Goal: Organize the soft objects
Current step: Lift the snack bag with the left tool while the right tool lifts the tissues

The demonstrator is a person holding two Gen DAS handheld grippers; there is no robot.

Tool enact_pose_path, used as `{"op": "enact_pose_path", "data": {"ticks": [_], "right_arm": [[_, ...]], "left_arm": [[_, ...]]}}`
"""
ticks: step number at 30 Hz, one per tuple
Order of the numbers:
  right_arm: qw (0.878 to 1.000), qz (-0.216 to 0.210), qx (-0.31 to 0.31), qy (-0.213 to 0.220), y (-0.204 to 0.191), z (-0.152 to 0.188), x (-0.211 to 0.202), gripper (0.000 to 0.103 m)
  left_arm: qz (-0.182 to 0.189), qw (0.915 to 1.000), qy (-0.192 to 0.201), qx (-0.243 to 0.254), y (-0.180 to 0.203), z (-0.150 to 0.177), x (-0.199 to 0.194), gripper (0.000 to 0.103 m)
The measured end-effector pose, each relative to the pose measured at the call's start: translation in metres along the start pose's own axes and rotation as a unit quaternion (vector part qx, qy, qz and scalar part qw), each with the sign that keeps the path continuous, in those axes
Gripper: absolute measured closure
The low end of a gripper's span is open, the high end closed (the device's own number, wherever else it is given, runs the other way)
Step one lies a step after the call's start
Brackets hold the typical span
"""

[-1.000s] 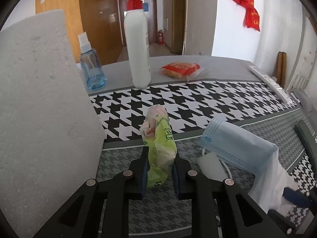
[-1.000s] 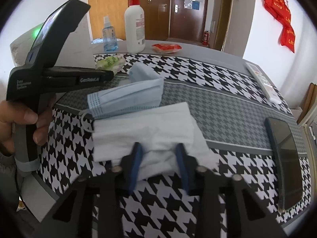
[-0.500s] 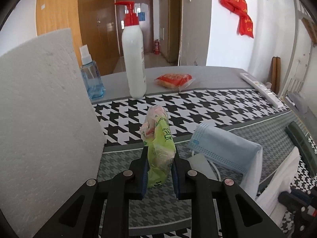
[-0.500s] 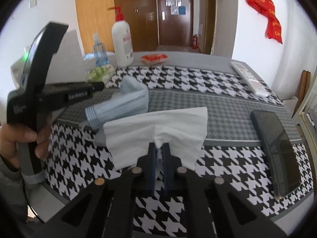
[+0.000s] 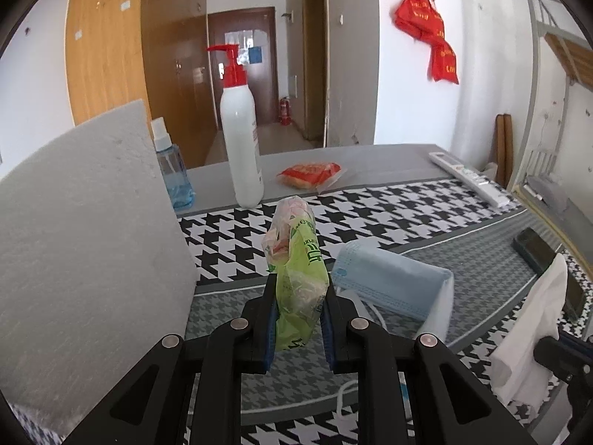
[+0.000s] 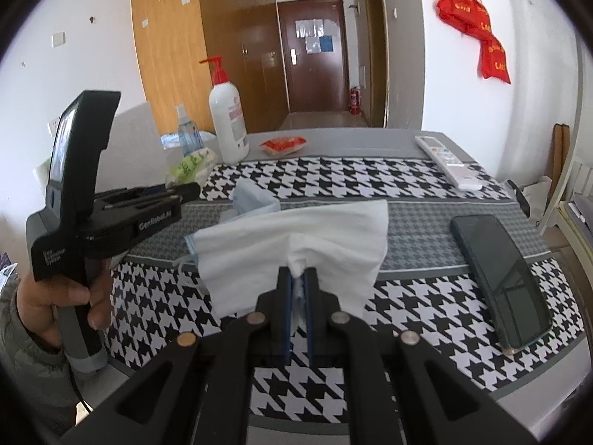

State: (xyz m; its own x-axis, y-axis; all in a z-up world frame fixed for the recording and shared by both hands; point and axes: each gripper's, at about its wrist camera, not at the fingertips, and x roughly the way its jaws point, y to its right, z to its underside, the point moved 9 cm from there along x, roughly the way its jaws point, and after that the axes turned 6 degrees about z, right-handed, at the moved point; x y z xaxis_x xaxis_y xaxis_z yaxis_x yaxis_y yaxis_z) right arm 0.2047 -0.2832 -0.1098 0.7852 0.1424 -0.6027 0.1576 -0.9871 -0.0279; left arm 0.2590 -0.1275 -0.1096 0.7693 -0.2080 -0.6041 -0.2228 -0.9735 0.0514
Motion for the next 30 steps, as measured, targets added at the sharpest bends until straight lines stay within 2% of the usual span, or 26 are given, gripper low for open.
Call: {"op": "enact_pose_path", "data": {"ticks": [15,20,30], "right_arm": [[0.999,0.000,0.005,0.040,-0.015,-0.013,-0.027,0.094],[0.999,-0.002,0.010,0.048,-0.020,-0.016,-0.033,0.094],[0.997,-0.015,0.009,0.075,-0.036,-0.030,-0.046,0.094]], "left_arm": [[0.042,0.9956,0.079,0.030,0.017,0.005,-0.073,0.082],[0.055,0.9936,0.094,0.030,0.015,0.007,-0.090,0.082],[0.056,0.9887,0.135,0.033,0.006,0.004,-0.124,0.082]]}}
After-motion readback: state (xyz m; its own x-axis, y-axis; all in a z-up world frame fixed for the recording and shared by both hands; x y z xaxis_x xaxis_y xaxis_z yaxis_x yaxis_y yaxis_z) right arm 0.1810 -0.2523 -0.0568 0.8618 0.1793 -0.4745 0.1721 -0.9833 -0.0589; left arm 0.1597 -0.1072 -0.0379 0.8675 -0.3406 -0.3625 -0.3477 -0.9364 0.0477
